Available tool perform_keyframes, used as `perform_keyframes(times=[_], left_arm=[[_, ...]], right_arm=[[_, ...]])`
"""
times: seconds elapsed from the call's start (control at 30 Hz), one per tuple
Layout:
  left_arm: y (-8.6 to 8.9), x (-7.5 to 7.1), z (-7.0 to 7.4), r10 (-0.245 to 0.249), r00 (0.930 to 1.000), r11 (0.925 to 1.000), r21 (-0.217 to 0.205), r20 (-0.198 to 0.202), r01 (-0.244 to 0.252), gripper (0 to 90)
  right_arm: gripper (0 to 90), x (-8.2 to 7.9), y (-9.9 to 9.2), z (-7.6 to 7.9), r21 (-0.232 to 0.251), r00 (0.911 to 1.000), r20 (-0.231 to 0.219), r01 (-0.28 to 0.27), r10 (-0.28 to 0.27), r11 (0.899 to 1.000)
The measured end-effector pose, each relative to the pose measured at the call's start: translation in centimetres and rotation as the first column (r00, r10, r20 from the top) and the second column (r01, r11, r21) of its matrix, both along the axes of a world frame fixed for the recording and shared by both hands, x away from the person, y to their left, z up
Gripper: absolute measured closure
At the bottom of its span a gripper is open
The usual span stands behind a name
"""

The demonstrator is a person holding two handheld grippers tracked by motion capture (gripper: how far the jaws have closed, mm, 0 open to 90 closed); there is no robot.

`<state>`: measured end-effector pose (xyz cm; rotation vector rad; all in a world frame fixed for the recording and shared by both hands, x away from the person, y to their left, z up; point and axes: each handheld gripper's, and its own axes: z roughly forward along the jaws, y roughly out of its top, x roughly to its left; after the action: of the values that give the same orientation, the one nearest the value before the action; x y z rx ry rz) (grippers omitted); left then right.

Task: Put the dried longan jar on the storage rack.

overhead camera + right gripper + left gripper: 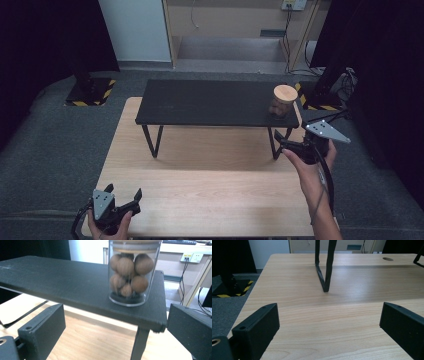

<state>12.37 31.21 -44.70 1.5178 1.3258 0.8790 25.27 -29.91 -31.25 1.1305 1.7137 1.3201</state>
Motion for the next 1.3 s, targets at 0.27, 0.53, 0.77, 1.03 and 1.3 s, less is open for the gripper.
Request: perform_keyframes(times=[0.27,0.53,0.77,1.03,1.3], left_arm=[[-0.3,-0.1,0.0,-0.005,1.0000,1.0000,0.002,0.002,0.005,1.4],[-0.6,0.0,0.1,-0.010,0.9999,0.9999,0.011,-0.001,0.010,1.4],[-0.8,0.1,0.0,-0.011,0.9999,0.9999,0.009,-0.003,0.011,1.3],[-1.1,0.5,0.2,-0.009,1.0000,0.9999,0.010,-0.003,0.009,1.3],[-0.9,0.7,0.5,0.000,1.0000,0.9999,0.011,0.003,0.000,1.3]], right_arm=[[2.8,-2.2,-0.6,-1.3,0.009,1.0000,-0.001,-0.001,0.001,1.000],[2.8,-4.3,-1.0,-3.7,0.017,0.9999,-0.009,0.007,-0.006,1.000],[2.8,-6.0,-1.3,-6.0,0.018,0.9999,-0.011,0.009,-0.009,1.000],[2.8,-8.1,-0.9,-9.0,0.026,0.9987,0.027,0.042,-0.042,0.999],[2.9,-8.9,-0.9,-10.3,0.026,0.9990,0.007,0.044,-0.044,0.999]])
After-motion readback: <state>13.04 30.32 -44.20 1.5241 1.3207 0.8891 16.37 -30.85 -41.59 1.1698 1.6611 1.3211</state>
